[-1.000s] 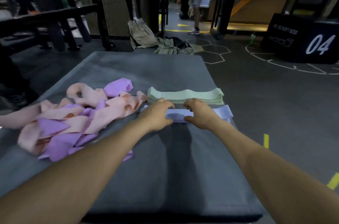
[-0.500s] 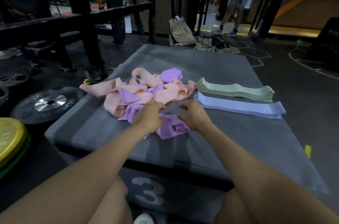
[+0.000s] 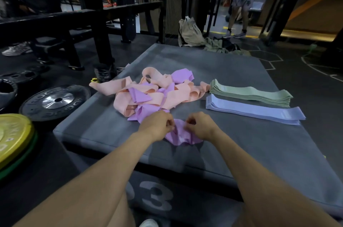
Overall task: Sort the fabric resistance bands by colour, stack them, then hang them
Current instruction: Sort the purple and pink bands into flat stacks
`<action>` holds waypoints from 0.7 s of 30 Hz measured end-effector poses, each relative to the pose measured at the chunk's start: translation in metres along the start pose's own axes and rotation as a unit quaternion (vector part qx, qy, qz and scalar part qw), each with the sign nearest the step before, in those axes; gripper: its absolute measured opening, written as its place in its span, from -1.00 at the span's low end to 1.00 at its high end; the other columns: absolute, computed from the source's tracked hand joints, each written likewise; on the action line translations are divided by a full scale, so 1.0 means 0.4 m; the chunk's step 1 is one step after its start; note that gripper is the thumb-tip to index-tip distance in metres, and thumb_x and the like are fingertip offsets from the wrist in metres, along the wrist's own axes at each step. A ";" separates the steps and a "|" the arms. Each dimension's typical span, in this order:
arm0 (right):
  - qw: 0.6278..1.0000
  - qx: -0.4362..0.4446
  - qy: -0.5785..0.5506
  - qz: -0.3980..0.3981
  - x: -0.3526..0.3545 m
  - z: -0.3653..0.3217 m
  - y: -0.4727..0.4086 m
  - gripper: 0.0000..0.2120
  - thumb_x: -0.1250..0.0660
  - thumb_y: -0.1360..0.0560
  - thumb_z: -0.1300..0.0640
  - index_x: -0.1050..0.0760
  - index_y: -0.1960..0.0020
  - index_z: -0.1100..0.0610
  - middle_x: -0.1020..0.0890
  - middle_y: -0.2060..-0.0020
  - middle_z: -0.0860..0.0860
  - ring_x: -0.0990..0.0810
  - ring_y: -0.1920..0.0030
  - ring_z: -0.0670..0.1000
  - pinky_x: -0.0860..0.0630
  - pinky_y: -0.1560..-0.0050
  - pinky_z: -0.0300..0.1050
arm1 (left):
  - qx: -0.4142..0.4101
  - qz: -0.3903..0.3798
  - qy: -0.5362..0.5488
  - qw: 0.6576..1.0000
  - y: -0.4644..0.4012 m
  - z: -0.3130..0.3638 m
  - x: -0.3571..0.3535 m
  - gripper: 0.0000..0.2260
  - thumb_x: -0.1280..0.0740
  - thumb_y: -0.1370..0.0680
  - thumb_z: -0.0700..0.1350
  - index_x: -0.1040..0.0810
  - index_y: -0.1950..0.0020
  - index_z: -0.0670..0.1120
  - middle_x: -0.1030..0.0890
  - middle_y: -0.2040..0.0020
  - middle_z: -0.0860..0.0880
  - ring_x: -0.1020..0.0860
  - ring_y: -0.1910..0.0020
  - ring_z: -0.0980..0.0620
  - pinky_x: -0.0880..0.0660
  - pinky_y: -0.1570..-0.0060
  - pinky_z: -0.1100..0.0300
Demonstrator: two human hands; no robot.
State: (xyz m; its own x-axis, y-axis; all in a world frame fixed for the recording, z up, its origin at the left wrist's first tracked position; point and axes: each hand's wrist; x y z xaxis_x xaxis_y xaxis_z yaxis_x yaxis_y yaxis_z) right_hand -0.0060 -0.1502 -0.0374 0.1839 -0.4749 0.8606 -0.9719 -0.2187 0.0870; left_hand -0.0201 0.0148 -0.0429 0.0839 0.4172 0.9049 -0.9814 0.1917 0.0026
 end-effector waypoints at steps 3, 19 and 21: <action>0.998 0.010 -0.048 0.043 0.021 0.001 0.004 -0.78 -0.28 -0.54 0.14 -0.46 0.28 0.14 -0.51 0.30 0.06 -0.39 0.29 0.01 -0.26 0.31 -0.20 | 0.000 0.052 0.041 0.998 -0.006 0.018 0.006 -0.87 -0.23 -0.56 -0.15 -0.51 0.16 -0.01 -0.58 0.11 0.01 -0.55 0.10 -0.04 -0.52 0.07 0.04; 0.851 -0.063 -0.512 0.099 0.112 0.075 0.069 -0.81 -0.32 -0.53 0.19 -0.50 0.25 0.21 -0.53 0.32 0.11 -0.43 0.33 0.02 -0.43 0.34 -0.17 | -0.028 0.157 0.313 0.936 -0.041 0.158 0.006 -0.87 -0.14 -0.61 -0.22 -0.41 0.11 -0.17 -0.45 0.20 0.00 -0.38 0.21 0.07 -0.32 0.24 0.30; 0.844 -0.054 -0.527 0.086 0.114 0.083 0.080 -0.88 -0.32 -0.52 0.21 -0.48 0.19 0.18 -0.54 0.30 0.08 -0.45 0.36 -0.03 -0.47 0.37 -0.26 | -0.021 0.154 0.304 0.940 -0.039 0.173 0.005 -0.80 -0.14 -0.62 -0.20 -0.38 0.20 -0.14 -0.42 0.28 0.03 -0.35 0.29 0.12 -0.29 0.29 0.33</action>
State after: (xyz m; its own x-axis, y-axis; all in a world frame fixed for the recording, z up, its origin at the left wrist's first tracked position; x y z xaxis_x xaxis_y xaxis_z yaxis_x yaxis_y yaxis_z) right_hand -0.0237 -0.2073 -0.0121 0.0118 -0.9985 -0.0542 -0.9947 -0.0172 0.1016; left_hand -0.0165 -0.0490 -0.0118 -0.1070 0.8869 0.4494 -0.9688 0.0086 -0.2477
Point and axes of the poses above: each hand's wrist, its own y-axis away from the middle knuckle, its own x-axis out of the back of the hand, z = x × y
